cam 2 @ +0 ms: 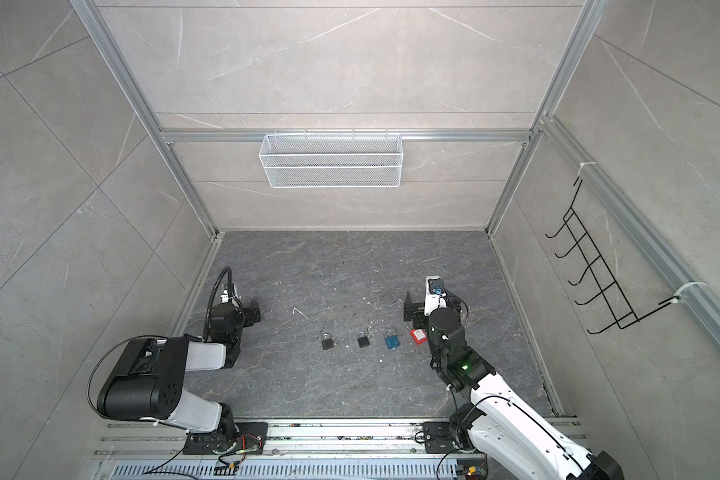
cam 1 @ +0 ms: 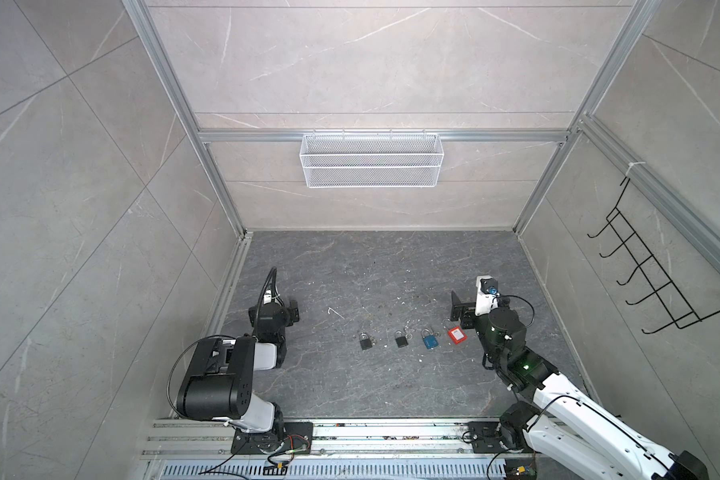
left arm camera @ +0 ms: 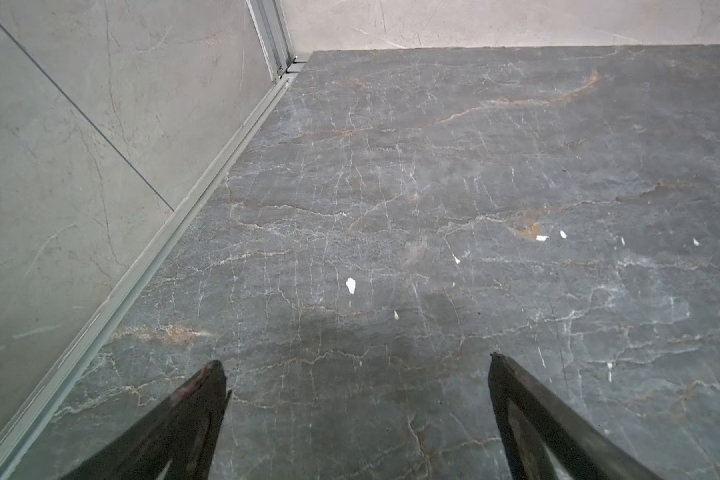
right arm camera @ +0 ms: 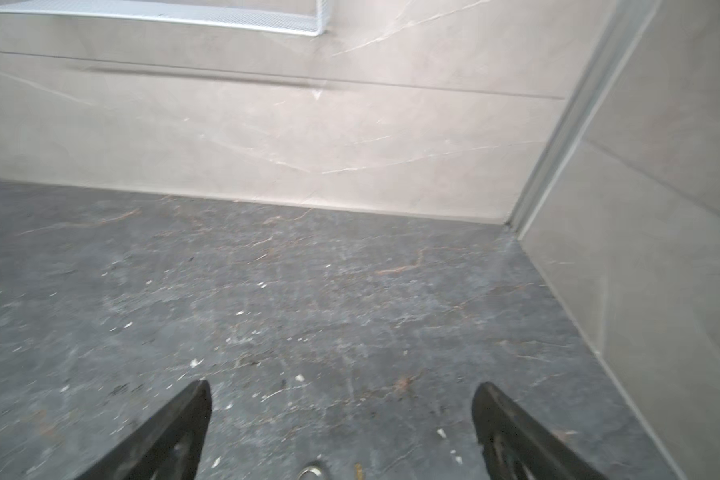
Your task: Lock with the key
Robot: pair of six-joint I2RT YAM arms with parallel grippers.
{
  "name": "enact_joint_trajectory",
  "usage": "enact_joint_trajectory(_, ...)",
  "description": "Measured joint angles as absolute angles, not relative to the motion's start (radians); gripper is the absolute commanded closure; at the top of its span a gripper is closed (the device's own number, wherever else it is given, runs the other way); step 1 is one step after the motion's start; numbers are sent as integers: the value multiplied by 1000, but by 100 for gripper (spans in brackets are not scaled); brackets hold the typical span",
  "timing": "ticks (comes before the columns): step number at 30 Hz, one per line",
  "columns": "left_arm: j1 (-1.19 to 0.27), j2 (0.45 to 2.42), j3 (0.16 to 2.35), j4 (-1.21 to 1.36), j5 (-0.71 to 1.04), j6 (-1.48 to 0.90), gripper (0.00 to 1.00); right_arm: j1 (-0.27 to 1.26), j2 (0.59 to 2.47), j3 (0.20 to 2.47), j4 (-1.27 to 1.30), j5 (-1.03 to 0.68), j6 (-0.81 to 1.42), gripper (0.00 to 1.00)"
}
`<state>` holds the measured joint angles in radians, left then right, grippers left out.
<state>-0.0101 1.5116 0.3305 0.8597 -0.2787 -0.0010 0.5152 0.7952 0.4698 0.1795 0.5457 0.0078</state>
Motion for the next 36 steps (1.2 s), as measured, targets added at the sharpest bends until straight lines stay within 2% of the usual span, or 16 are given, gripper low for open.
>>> enact_joint_trajectory(7,-10,1512,331,851,-278,-10,0,366,974,353,418,598,-51,0)
enact_joint_trajectory(14,-10,1512,331,846,-278,-14,0,242,1277,231,756,501,-52,0)
enact_joint_trajectory(23,-10,1512,331,846,-278,-16,0,154,1499,226,1073,326,-19,0)
enact_joint_trajectory(30,-10,1512,331,846,-278,-16,0,125,1530,271,1059,201,-15,1)
enact_joint_trajectory(36,-10,1512,331,846,-278,-16,0,84,1530,324,997,166,9,0)
